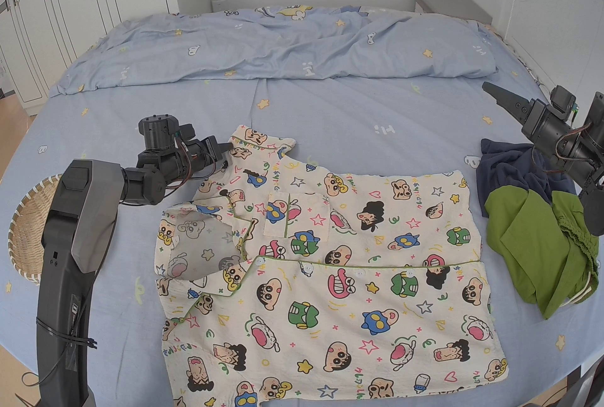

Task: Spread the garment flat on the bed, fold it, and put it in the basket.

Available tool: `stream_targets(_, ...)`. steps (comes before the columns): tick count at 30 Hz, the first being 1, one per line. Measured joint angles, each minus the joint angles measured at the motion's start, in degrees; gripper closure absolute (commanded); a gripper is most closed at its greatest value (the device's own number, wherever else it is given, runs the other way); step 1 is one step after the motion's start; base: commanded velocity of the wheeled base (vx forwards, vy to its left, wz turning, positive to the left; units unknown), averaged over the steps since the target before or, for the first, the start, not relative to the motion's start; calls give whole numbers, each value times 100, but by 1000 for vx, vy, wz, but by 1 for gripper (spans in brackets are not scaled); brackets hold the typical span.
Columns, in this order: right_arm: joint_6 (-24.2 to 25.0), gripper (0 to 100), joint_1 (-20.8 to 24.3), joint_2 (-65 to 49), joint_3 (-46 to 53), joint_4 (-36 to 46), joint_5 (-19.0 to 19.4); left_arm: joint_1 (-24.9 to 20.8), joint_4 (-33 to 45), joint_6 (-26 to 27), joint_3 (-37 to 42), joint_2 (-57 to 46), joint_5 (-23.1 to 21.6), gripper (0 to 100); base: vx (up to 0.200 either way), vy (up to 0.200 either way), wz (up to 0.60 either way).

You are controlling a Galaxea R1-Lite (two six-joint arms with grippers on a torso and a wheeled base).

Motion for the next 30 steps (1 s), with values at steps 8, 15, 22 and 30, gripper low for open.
stream_targets(8,0,0,-5,0,-4,0,-2,30,61,-4,0,-15,2,100,0,0,0)
stream_targets(15,2,0,-10,0,-11,0,0,29,340,-1,0,-89,93,0,0,0,0)
stream_targets(22,2,0,-10,0,-4,0,-2,30,304,-12,0,-180,255,0,0,0,0)
stream_targets(30,2,0,-10,0,0,0,0,77,305,-15,0,-358,471,0,0,0,0)
